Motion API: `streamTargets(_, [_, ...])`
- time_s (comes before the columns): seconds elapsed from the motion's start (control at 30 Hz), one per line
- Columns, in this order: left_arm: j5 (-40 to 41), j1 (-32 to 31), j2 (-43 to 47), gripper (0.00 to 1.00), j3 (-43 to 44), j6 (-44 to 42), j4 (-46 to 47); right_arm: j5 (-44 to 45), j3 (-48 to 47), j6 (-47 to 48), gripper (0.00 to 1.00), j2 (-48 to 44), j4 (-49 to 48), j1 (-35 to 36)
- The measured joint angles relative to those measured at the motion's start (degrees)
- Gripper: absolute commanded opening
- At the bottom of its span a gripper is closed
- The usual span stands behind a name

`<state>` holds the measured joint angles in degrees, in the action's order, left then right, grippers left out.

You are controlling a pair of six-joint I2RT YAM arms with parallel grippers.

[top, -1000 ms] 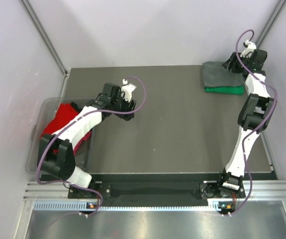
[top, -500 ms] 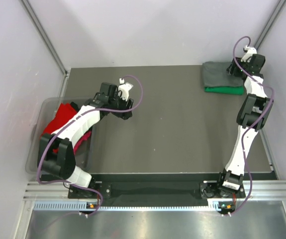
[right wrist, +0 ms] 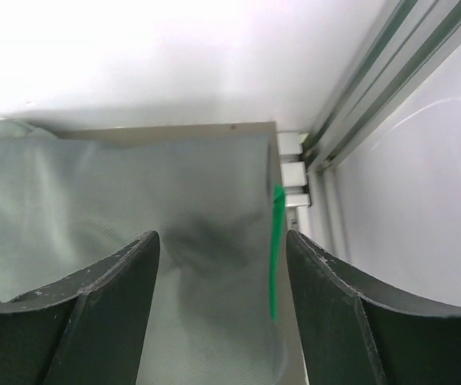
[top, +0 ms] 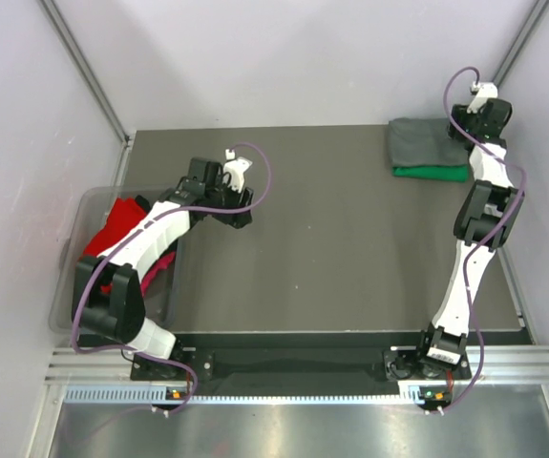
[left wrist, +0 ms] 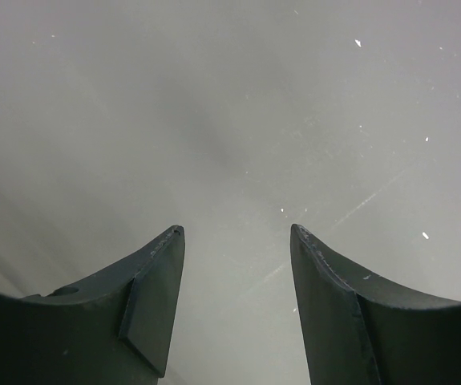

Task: Fold and stack the t-shirts
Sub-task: Neatly place the folded tshirt to the corner, then reset both grippers

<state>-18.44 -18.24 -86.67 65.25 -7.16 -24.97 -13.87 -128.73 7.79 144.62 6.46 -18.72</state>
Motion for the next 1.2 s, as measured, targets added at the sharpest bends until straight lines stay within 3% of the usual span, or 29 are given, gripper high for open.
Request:
streamTargets(0.17, [0.33, 0.55, -0.13, 0.61, 0.04, -0.04, -0.02, 2.23, 0.98, 1.66, 0.66, -0.44, -1.99, 0.61])
streamTargets(0.33, [5.38, 0.66, -0.11, 0.66, 1.33, -0.76, -0.44, 2.97, 20.24, 1.99, 0.7, -12.07, -5.64, 1.11])
streamTargets(0.43, [8.55, 0.81, 0.37, 0.7, 2.29, -1.29, -0.26, 1.57, 29.92, 1.62, 0.99, -22.99, -3.02, 1.88])
streamTargets(0.6, [9.44, 1.38, 2.84, 0.73, 2.49, -0.24, -0.11, -5.38, 41.83, 1.92, 1.0, -46.86, 6.16, 7.93])
streamTargets(0.73, [8.59, 1.51, 5.33, 0.76, 2.49, 1.27, 0.46, -10.84, 45.24, 3.17, 1.0, -60.15, 14.86, 19.45])
streamTargets(0.8, [7.98, 1.53, 6.78, 0.83, 2.49, 1.75, 0.52, -12.81, 48.63, 2.82, 1.0, -63.84, 18.38, 24.11])
streamTargets(0.97, [7.02, 1.6, 11.56, 0.84, 2.14, 1.88, -1.11, -11.56, 62.23, 0.37, 1.0, -68.43, 23.76, 26.95])
streamTargets(1.2, [13.7, 1.62, 10.86, 0.84, 9.53, 0.68, -15.23, -10.84, 69.16, -2.95, 1.0, -76.22, 26.99, 27.47])
